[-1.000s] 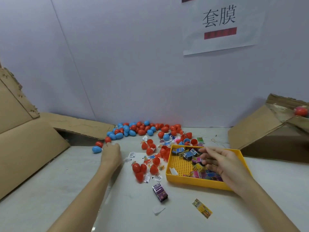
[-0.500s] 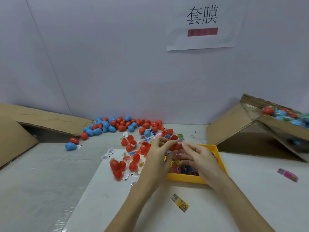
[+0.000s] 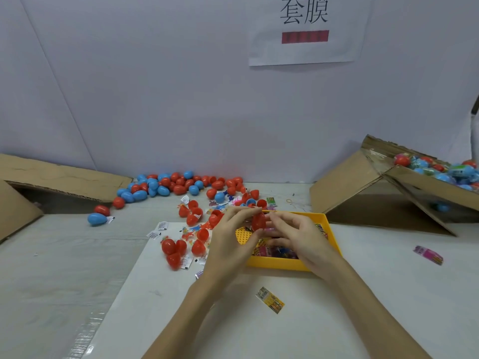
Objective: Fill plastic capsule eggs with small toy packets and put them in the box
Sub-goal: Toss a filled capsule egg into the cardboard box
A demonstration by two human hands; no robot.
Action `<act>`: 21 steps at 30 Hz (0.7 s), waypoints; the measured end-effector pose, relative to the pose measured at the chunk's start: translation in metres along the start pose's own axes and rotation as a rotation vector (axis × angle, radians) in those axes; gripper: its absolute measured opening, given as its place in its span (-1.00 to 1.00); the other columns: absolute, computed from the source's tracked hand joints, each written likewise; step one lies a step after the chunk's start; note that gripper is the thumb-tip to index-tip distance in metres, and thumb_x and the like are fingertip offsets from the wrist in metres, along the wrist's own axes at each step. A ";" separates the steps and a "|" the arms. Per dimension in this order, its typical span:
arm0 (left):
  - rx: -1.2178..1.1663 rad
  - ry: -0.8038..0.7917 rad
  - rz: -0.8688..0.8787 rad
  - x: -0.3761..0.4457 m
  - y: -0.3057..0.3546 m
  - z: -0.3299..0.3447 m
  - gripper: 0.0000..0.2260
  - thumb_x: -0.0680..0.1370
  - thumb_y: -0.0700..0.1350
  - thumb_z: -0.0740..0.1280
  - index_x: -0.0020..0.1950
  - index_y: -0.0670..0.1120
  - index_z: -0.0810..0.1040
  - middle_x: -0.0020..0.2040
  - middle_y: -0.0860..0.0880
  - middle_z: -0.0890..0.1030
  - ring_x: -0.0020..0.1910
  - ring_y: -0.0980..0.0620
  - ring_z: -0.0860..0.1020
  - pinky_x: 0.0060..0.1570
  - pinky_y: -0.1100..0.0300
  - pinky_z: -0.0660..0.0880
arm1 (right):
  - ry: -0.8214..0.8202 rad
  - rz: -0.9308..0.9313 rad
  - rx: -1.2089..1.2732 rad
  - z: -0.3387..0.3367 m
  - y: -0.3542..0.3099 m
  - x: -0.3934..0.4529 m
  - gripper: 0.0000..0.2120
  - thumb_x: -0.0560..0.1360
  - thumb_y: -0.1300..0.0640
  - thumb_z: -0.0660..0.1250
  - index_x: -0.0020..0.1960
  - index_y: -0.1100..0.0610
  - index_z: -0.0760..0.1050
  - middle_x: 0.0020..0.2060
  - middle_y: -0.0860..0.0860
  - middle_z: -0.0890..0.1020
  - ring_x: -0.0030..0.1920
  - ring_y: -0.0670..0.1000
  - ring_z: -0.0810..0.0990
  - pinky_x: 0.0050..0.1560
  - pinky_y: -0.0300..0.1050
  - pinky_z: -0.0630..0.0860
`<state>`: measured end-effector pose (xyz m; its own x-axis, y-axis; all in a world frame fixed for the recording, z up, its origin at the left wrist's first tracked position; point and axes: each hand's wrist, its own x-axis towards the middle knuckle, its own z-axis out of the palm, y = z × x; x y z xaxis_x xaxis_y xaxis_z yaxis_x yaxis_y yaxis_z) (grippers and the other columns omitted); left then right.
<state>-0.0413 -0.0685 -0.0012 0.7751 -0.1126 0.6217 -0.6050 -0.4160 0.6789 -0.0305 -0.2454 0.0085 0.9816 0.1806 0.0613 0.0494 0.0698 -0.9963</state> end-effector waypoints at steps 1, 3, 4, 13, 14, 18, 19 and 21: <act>0.011 -0.028 0.017 0.000 0.000 -0.001 -0.60 0.53 -0.27 0.48 0.35 -0.05 0.59 0.22 0.08 0.58 0.23 0.13 0.56 0.20 0.19 0.57 | 0.026 -0.015 -0.030 0.000 0.000 -0.001 -0.68 0.48 -0.15 0.43 0.14 0.00 0.69 -0.02 -0.01 0.76 0.01 -0.05 0.73 -0.05 -0.17 0.66; 0.022 -0.069 0.030 -0.001 0.002 0.000 -0.52 0.51 -0.30 0.49 0.40 -0.04 0.55 0.27 0.08 0.55 0.26 0.14 0.54 0.23 0.20 0.55 | 0.044 -0.058 -0.103 -0.001 0.002 -0.002 -0.74 0.46 -0.16 0.47 0.06 -0.06 0.72 -0.09 -0.02 0.75 -0.07 -0.09 0.70 -0.08 -0.20 0.64; 0.021 -0.069 0.024 -0.001 0.003 0.002 -0.50 0.51 -0.28 0.50 0.42 -0.02 0.53 0.30 0.08 0.53 0.28 0.13 0.53 0.25 0.23 0.54 | 0.036 -0.076 -0.123 -0.002 0.003 -0.003 -0.79 0.48 -0.13 0.47 0.05 -0.07 0.73 -0.08 -0.03 0.76 -0.06 -0.09 0.71 -0.07 -0.19 0.65; -0.001 0.015 -0.086 0.000 0.000 -0.002 -0.76 0.56 -0.13 0.49 0.22 -0.09 0.66 0.09 0.06 0.65 0.03 0.16 0.65 0.04 0.16 0.64 | 0.020 -0.100 -0.127 -0.005 0.003 -0.001 -0.79 0.60 0.13 0.41 0.21 0.02 0.69 0.08 -0.06 0.74 0.10 -0.03 0.72 0.08 -0.11 0.67; -0.010 0.018 -0.071 0.001 0.000 -0.002 -0.77 0.55 -0.17 0.50 0.20 -0.09 0.65 0.10 0.05 0.65 0.04 0.15 0.65 0.04 0.19 0.63 | 0.027 -0.080 -0.097 -0.004 0.003 -0.001 -0.80 0.61 0.11 0.40 0.21 0.03 0.68 0.06 -0.04 0.75 0.09 -0.01 0.72 0.06 -0.12 0.67; -0.005 -0.009 -0.014 0.002 0.000 -0.001 -0.72 0.53 -0.26 0.49 0.22 -0.07 0.61 0.16 0.06 0.59 0.16 0.10 0.60 0.12 0.25 0.59 | 0.046 -0.076 -0.125 -0.004 0.005 0.000 -0.84 0.60 0.10 0.41 0.15 0.07 0.68 -0.06 0.03 0.76 -0.02 0.01 0.73 -0.05 -0.18 0.65; -0.026 -0.022 -0.043 0.002 0.001 -0.001 -0.70 0.55 -0.23 0.48 0.26 -0.05 0.58 0.18 0.07 0.58 0.18 0.12 0.59 0.13 0.27 0.58 | 0.046 -0.093 -0.142 -0.004 0.005 0.000 -0.84 0.59 0.12 0.42 0.15 0.06 0.68 -0.06 0.02 0.76 -0.01 -0.01 0.73 -0.04 -0.18 0.65; -0.089 -0.043 -0.153 0.003 0.003 -0.001 -0.65 0.58 -0.08 0.46 0.35 0.00 0.53 0.22 0.12 0.57 0.17 0.18 0.59 0.10 0.30 0.59 | 0.036 -0.123 -0.181 -0.005 0.005 -0.001 -0.82 0.57 0.12 0.45 0.17 0.01 0.68 0.00 -0.04 0.76 0.06 -0.05 0.72 0.01 -0.17 0.66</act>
<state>-0.0411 -0.0689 0.0025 0.8652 -0.0931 0.4926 -0.4916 -0.3501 0.7973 -0.0297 -0.2503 0.0028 0.9720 0.1463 0.1839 0.1980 -0.0885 -0.9762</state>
